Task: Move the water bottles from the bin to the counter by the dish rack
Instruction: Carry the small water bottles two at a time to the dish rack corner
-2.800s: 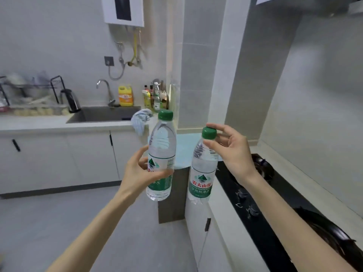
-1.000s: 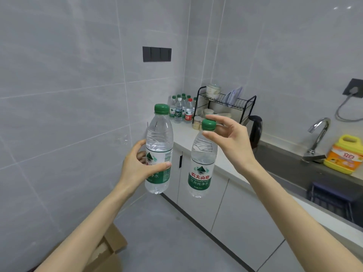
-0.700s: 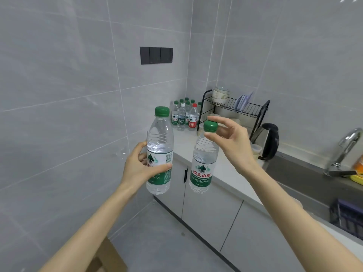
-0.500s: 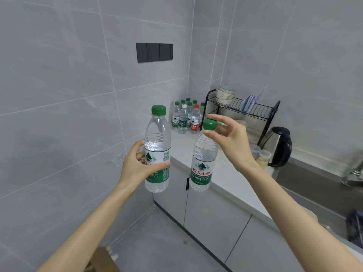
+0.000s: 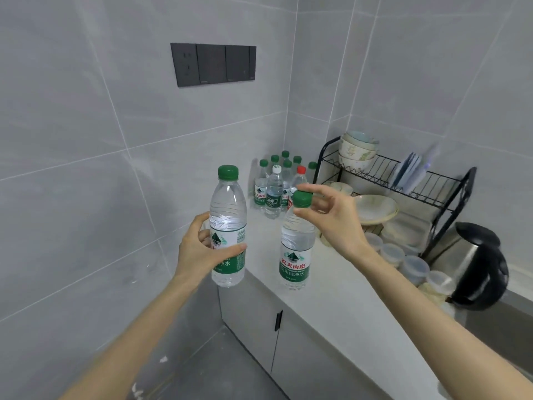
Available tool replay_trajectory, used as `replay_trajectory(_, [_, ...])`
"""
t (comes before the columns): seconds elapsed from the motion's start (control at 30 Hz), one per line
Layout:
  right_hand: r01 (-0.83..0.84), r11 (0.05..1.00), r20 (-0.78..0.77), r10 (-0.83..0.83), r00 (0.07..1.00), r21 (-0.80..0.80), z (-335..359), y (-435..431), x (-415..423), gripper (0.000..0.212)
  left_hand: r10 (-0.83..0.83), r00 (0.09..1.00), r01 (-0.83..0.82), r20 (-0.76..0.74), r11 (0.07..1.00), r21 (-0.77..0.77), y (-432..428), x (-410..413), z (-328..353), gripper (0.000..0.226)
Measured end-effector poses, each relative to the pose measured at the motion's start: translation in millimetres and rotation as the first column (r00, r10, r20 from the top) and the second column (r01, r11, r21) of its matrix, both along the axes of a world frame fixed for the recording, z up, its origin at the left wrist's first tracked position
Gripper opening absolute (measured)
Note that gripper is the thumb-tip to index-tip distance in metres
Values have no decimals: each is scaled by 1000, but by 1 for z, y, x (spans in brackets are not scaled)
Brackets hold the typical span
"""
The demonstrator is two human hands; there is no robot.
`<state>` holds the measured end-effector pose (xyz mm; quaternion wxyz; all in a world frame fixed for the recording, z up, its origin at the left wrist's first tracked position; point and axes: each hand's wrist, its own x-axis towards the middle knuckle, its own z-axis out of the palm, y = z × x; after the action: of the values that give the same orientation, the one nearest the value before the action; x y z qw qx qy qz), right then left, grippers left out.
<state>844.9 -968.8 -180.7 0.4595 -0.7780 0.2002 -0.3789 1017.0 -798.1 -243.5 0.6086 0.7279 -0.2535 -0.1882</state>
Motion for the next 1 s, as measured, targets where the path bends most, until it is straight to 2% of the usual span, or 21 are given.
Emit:
replay_trajectory(0.13, [14, 1000, -50, -14, 999, -3, -17, -54, 37, 41, -3, 999, 3, -49, 1000, 15, -46, 32, -11, 85])
replay_trajectory(0.27, [71, 997, -97, -71, 993, -2, -38, -99, 68, 39, -2, 998, 6, -66, 998, 58, -82, 65, -25, 96])
replay_trajectory(0.37, [139, 990, -127, -138, 982, -4, -53, -129, 94, 37, -16, 998, 21, -66, 996, 85, -110, 94, -38, 95])
replay_trajectory(0.57, [234, 972, -193, -230, 954, -5, -82, -175, 143, 40, -106, 991, 117, -82, 984, 138, -168, 154, -68, 88])
replay_trajectory(0.7, [316, 949, -244, -310, 919, -13, -98, -203, 169, 45, -152, 984, 166, -98, 972, 167, -205, 190, -88, 95])
replay_trajectory(1.0, [432, 901, -299, -402, 866, 42, -127, -249, 222, 42, -170, 978, 187, -120, 970, 154, -268, 242, -132, 82])
